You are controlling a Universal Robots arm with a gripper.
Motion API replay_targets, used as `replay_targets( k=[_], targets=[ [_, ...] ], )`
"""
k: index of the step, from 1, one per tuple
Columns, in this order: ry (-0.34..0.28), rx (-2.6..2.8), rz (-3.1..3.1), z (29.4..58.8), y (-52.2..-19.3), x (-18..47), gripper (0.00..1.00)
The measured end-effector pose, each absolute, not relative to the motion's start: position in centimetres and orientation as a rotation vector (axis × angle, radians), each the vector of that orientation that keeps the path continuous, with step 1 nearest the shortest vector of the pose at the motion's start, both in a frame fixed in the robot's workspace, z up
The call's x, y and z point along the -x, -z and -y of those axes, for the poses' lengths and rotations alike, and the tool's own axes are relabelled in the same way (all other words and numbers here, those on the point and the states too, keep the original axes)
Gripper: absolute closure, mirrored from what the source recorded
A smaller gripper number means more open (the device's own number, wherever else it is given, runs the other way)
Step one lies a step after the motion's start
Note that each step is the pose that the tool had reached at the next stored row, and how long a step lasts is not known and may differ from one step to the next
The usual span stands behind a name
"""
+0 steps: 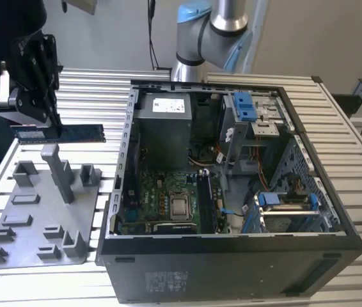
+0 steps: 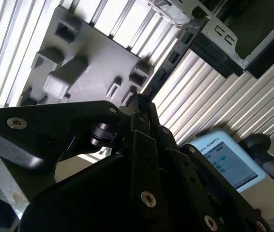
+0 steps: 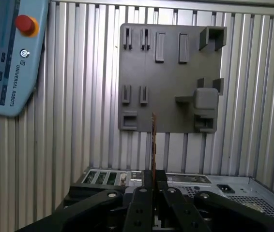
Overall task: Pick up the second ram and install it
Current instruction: 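Pick up the second ram and move it above second insertion slot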
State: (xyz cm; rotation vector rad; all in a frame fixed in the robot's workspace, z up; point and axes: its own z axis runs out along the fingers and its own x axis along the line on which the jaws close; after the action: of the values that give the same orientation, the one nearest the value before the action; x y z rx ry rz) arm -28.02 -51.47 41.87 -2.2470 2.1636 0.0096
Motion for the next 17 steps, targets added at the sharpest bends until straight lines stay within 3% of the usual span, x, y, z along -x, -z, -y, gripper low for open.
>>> replay_targets(
  k=[17],
  targets=[
    [-0.010,2.247,-2.164,51.5,-41.9,24.0,0.86]
  ],
)
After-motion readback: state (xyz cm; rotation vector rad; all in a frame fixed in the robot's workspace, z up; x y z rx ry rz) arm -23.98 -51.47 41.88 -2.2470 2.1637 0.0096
